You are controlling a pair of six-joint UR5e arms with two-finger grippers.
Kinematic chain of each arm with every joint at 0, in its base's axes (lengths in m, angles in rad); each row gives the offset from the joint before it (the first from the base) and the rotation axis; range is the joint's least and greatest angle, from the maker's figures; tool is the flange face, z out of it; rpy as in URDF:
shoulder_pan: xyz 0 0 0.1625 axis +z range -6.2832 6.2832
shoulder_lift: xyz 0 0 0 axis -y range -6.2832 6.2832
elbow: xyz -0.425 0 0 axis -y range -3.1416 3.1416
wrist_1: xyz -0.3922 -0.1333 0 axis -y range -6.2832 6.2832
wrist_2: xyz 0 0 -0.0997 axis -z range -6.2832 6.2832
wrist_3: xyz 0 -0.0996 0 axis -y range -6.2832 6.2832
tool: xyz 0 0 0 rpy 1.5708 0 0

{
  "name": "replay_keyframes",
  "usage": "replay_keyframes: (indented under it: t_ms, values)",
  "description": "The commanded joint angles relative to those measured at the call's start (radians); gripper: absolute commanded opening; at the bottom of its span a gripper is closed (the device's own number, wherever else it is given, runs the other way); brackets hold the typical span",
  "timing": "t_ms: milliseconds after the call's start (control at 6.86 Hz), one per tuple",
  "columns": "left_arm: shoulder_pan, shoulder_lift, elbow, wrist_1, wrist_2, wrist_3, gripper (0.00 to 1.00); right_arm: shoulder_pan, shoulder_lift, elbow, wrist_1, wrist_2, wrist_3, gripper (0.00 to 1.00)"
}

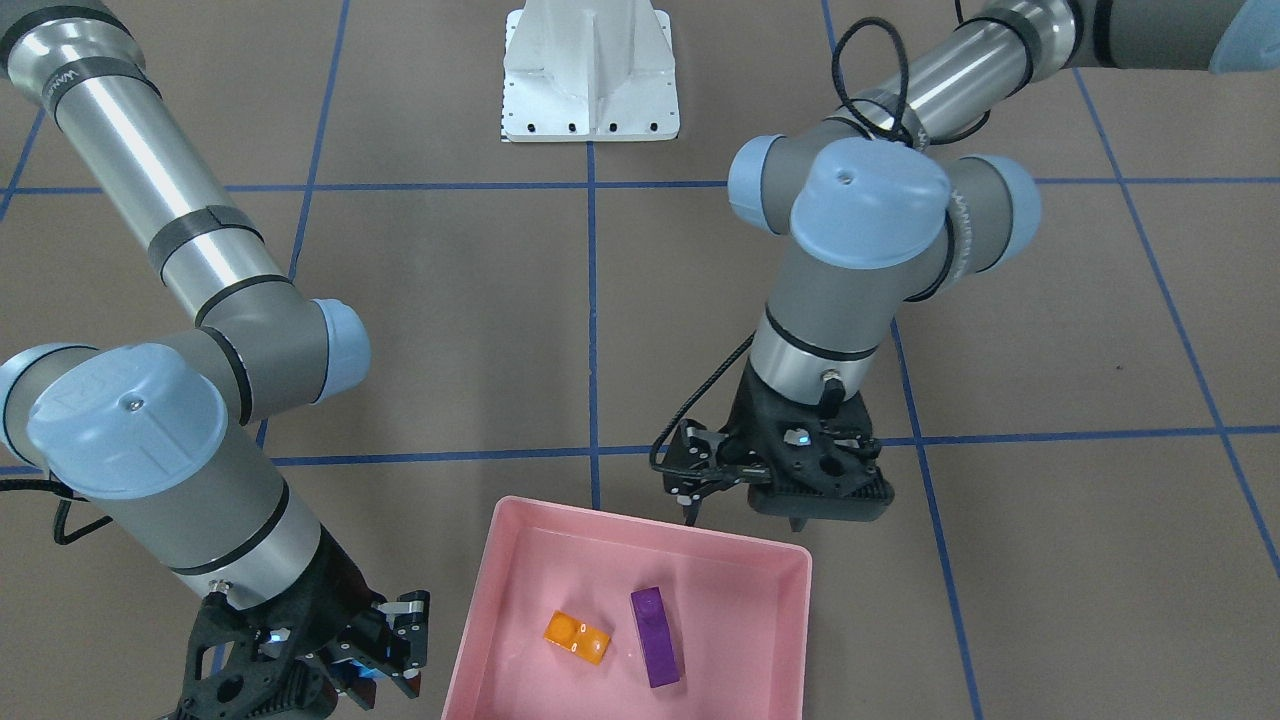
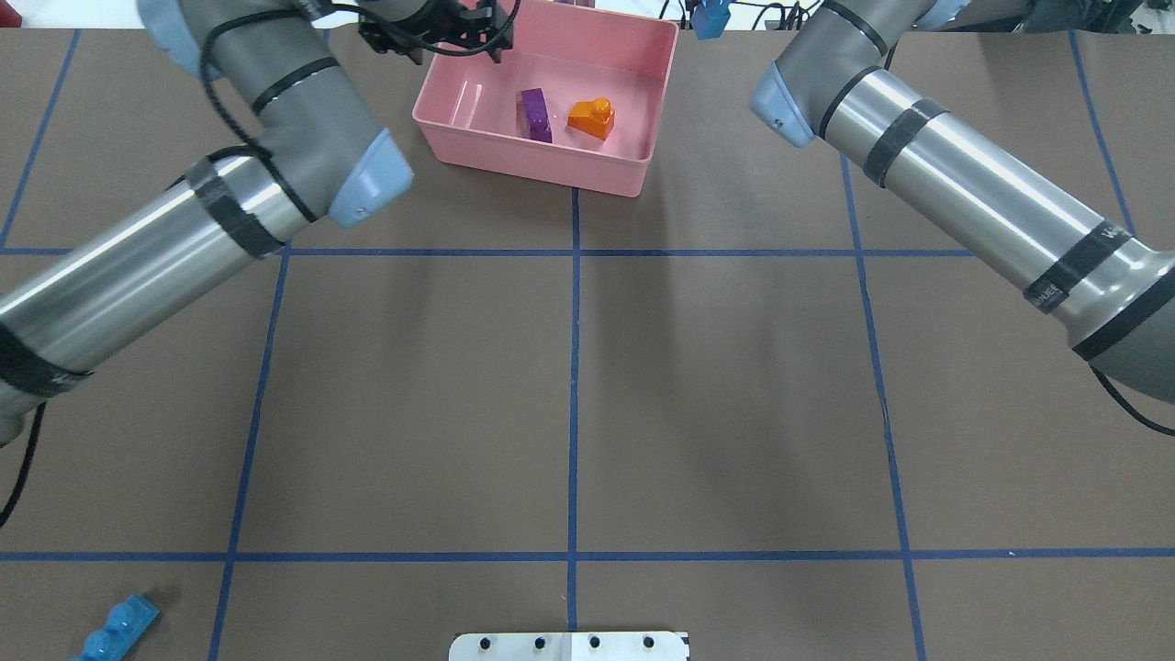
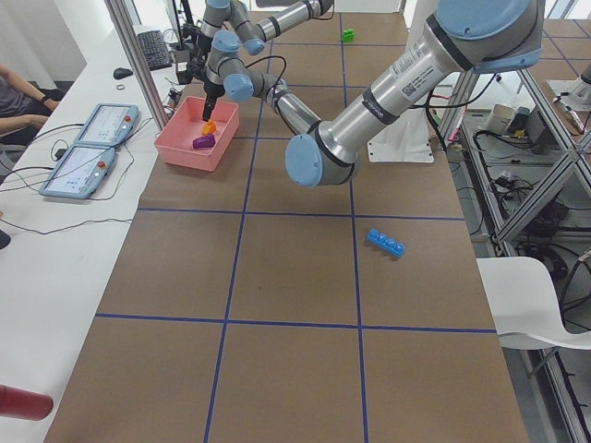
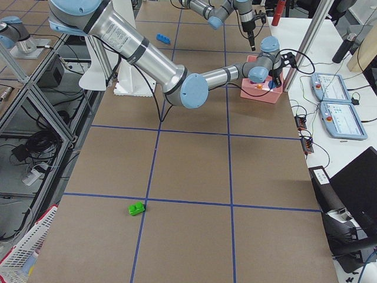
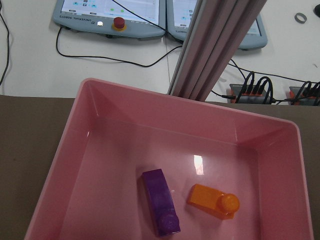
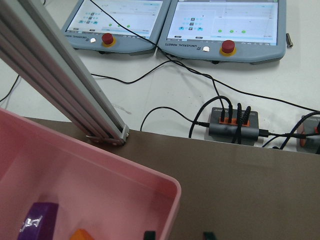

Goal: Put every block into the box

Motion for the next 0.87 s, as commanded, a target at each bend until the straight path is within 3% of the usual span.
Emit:
replay_keyframes:
  t_ms: [0, 291, 583, 729]
  values:
    - [-0.062, 0.312, -0.315, 0.129, -0.115, 0.211, 1.0, -0.012, 0.042, -0.007, -0.002, -0.043, 0.025, 0.0]
    - [-0.071, 0.578, -0.572, 0.217, -0.138, 0.328, 1.0, -0.085, 0.095, -0.053, -0.01, -0.162, 0.035, 0.0]
    - [-0.071, 0.749, -0.719, 0.22, -0.164, 0.352, 1.0, -0.165, 0.14, -0.099, -0.005, -0.262, 0.036, 0.03]
    - [-0.069, 0.8, -0.735, 0.217, -0.168, 0.353, 1.0, -0.184, 0.14, -0.1, -0.004, -0.286, 0.05, 0.8]
